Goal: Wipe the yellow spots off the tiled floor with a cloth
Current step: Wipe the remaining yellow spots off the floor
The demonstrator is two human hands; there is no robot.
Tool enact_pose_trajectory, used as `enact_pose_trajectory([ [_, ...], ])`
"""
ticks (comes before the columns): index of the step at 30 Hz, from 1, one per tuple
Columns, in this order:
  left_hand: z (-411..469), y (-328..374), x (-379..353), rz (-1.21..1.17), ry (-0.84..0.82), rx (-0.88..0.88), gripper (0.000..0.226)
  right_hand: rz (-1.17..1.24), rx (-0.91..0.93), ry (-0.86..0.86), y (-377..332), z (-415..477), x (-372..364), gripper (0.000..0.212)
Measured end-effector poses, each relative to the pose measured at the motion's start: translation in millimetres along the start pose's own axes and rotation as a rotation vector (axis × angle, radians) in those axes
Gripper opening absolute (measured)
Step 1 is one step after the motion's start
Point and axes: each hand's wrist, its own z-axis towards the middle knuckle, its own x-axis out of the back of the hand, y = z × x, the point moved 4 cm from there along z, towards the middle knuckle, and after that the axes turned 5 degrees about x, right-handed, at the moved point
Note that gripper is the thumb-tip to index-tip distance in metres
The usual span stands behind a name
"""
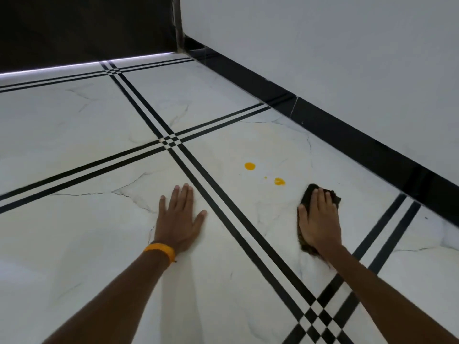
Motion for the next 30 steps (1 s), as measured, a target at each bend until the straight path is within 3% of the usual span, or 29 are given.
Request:
enact_pose_trajectory([
  [5,8,5,-13,0.023,0.043,0.006,0.077,0.073,-0.112,0.011,-51,88,-14,0.076],
  [8,6,3,-11,0.008,0.071,-0.003,0.076,0.059,0.224,-0.074,-111,60,-24,0.081],
  [10,6,4,-11,0.014,0.045,0.005,0.076,0.071,0.38,-0.125,-101,27,-25,0.075],
  [12,6,7,-10,0.014,0.052,0.014,0.076,0.052,0.291,-0.056,-65,41,-13,0.076],
  [14,8,12,-9,-0.003,0.05,0.01,0.075,0.018,0.067,-0.037,-42,88,-5,0.076],
  [16,7,13,-10,-0.003,0.054,0.005,0.075,0.029,-0.021,-0.041,-68,133,-11,0.075],
  [18,8,8,-12,0.0,0.062,0.01,0.074,0.035,0.118,-0.054,-129,150,-24,0.08],
  [20,12,4,-12,0.011,0.066,0.012,0.074,0.019,0.394,-0.108,-175,128,-36,0.074],
  [22,15,5,-12,0.023,0.055,0.014,0.074,0.03,0.641,-0.183,-171,79,-32,0.067],
  [24,14,8,-11,0.014,0.049,0.009,0.074,0.02,0.724,-0.167,-128,41,-23,0.067],
  [27,16,11,-10,-0.009,0.068,0.019,0.073,-0.001,0.483,-0.069,-66,79,-12,0.08],
  [30,15,7,-10,0.003,0.073,0.017,0.072,0.017,0.194,-0.084,-104,150,-18,0.088],
])
